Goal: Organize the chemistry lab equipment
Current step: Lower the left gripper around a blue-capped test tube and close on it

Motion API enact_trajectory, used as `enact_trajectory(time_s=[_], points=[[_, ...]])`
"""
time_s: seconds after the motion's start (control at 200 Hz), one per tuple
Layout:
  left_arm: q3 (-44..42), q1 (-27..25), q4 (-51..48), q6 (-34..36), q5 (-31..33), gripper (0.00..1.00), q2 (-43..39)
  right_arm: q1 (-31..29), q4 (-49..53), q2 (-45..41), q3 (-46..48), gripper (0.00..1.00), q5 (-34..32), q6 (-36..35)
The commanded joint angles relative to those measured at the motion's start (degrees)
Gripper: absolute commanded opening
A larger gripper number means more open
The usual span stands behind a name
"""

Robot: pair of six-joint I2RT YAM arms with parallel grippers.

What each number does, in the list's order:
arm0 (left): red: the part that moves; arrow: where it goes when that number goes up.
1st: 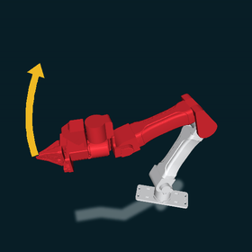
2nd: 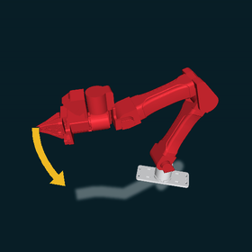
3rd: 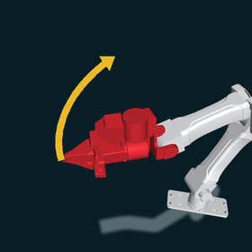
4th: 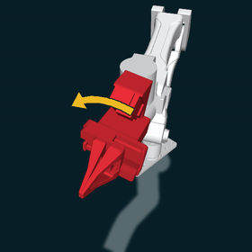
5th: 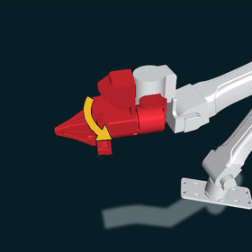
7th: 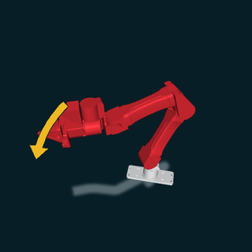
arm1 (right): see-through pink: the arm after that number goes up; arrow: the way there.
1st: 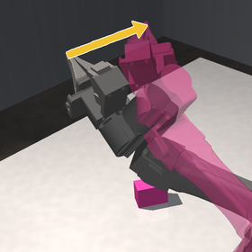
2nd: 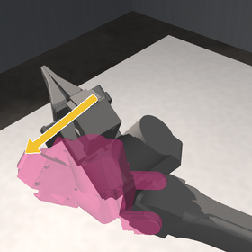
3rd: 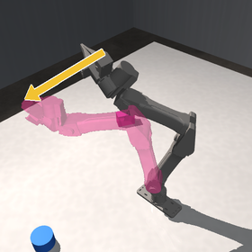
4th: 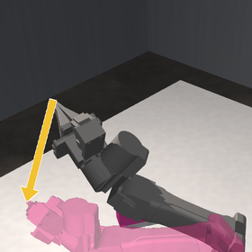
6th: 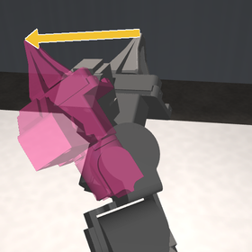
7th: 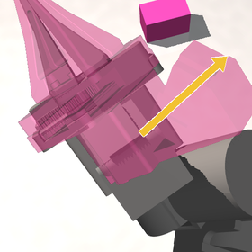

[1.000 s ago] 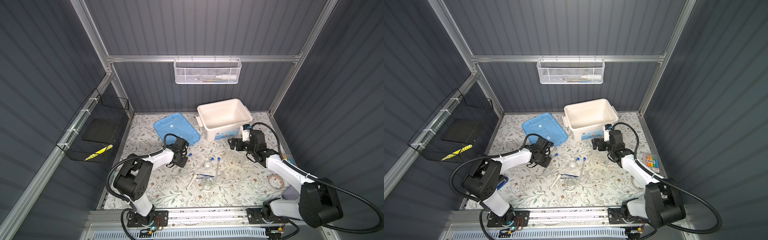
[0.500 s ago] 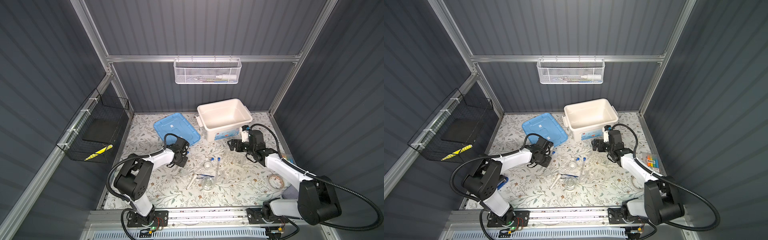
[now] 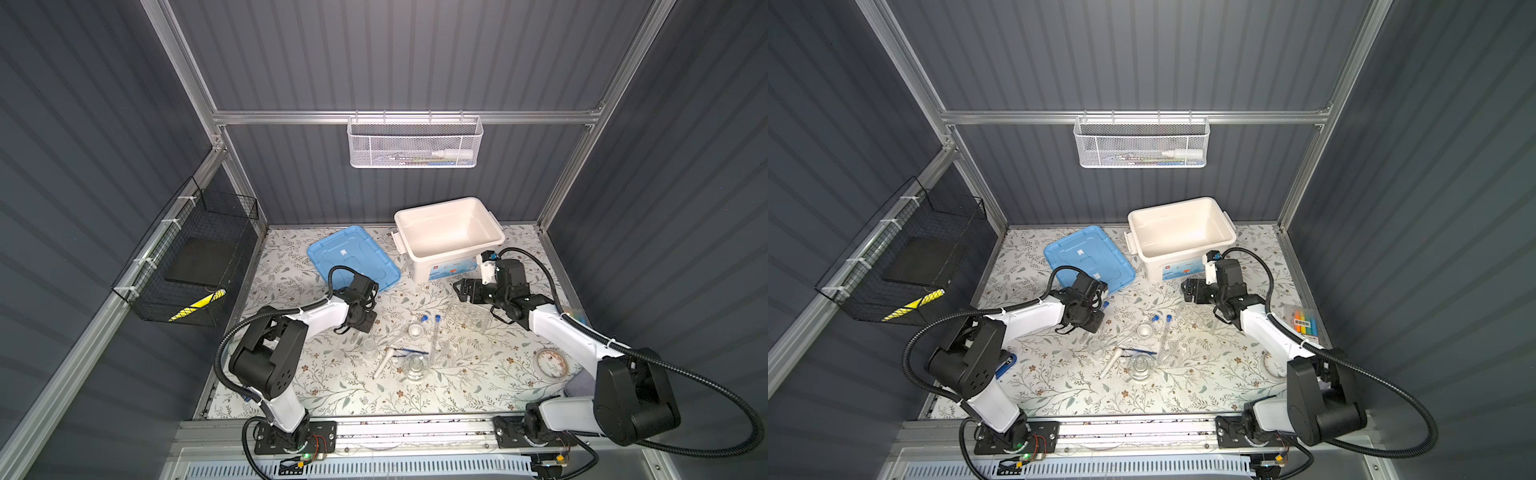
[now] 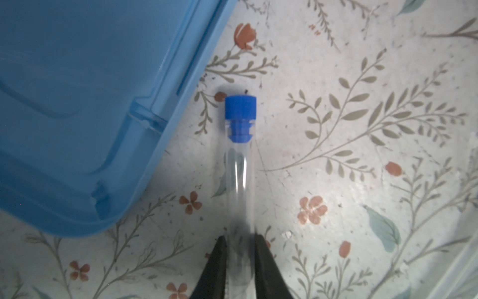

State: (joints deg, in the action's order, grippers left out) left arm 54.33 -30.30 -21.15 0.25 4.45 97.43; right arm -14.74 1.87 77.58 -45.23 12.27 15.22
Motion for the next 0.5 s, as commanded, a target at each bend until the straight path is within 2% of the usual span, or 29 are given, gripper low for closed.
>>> enact_trajectory(time_s=[0.0, 0.325, 0.465, 0.495], points=[[0.71, -0.19, 0.45, 0.54, -1.70, 0.19, 1.86, -0.34, 1.38, 0.37, -1.52, 0.94, 0.95, 0.08], [0.53, -0.19, 1.62, 1.25, -2.93, 0.18, 1.28, -0.42, 1.32, 0.99, -1.97, 0.92, 3.85, 1.66], [0.17, -0.19, 2.71, 1.48, -3.14, 0.18, 0.75, -0.53, 0.32, 1.97, -1.96, 0.89, 6.37, 4.26], [0.31, -0.19, 2.83, 1.64, -3.13, 0.18, 0.61, -0.59, 0.03, 2.35, -2.04, 0.88, 8.98, 4.99]])
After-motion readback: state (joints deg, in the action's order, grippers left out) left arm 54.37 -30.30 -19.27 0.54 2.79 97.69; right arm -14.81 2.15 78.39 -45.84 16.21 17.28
